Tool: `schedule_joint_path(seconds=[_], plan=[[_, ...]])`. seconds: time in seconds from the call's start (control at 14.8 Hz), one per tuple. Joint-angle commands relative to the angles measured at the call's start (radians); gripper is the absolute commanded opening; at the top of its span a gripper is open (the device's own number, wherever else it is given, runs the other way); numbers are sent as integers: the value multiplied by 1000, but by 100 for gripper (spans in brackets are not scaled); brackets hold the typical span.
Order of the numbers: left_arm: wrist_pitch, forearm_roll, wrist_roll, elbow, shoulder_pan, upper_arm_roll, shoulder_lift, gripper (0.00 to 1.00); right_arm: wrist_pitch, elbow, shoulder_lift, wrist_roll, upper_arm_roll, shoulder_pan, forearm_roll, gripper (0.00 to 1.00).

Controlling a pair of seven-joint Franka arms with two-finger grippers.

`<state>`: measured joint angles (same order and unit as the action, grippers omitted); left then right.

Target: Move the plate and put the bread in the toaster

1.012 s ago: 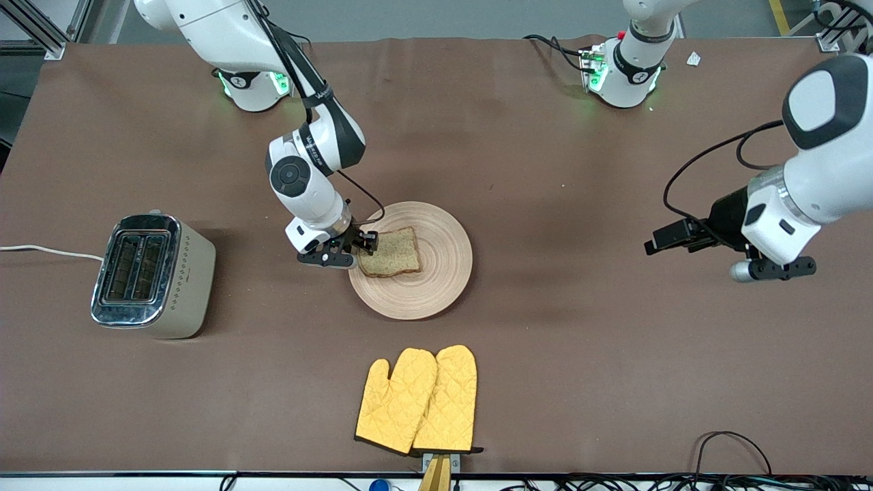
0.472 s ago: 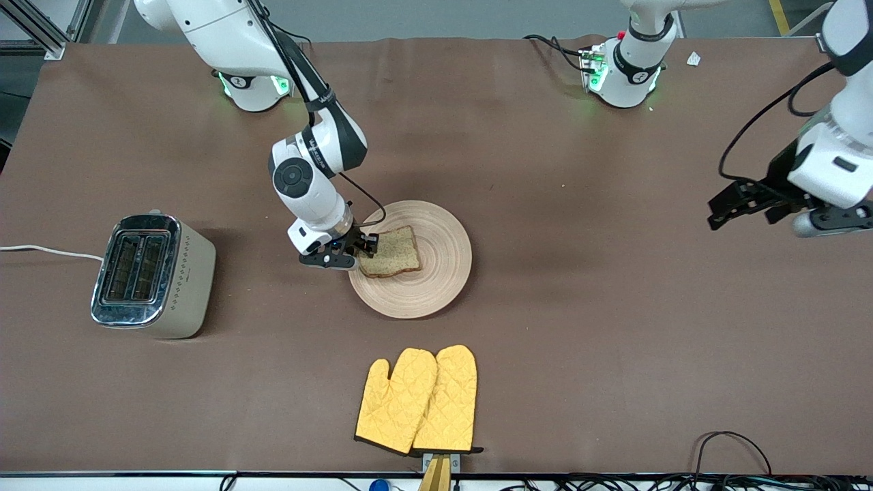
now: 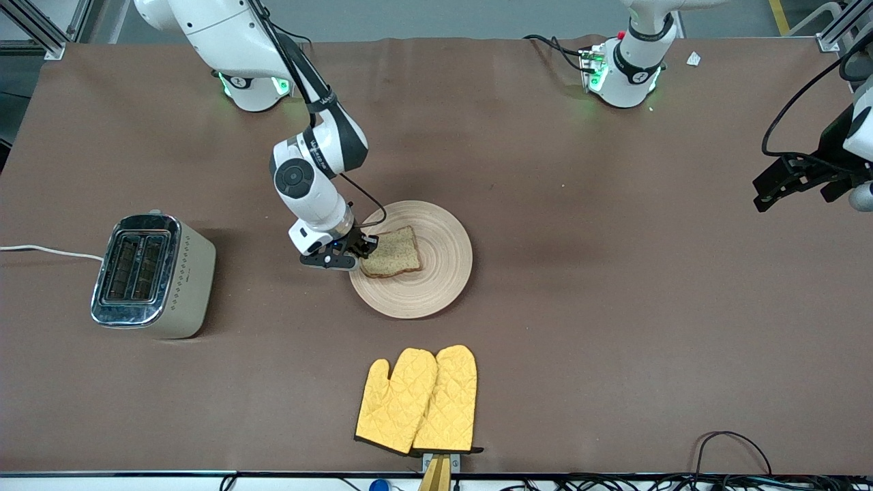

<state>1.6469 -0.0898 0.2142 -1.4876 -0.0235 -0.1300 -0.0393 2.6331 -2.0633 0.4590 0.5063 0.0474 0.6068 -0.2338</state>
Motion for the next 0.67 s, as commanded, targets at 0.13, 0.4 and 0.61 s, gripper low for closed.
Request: schedule_joint_path(seconds=[0.13,0.4,0.61], plan=[[-22,-5,-13,27,8,0,-11,100,-340,101,-103,52,75,13,-12,0],[-39,-4,-13,26,10,-2,-13,100,-704,265,-180,57,192,8,143,0],[-38,-4,-13,29,8,-2,-14,100,-958,403,-184,58,241,5,401,1]])
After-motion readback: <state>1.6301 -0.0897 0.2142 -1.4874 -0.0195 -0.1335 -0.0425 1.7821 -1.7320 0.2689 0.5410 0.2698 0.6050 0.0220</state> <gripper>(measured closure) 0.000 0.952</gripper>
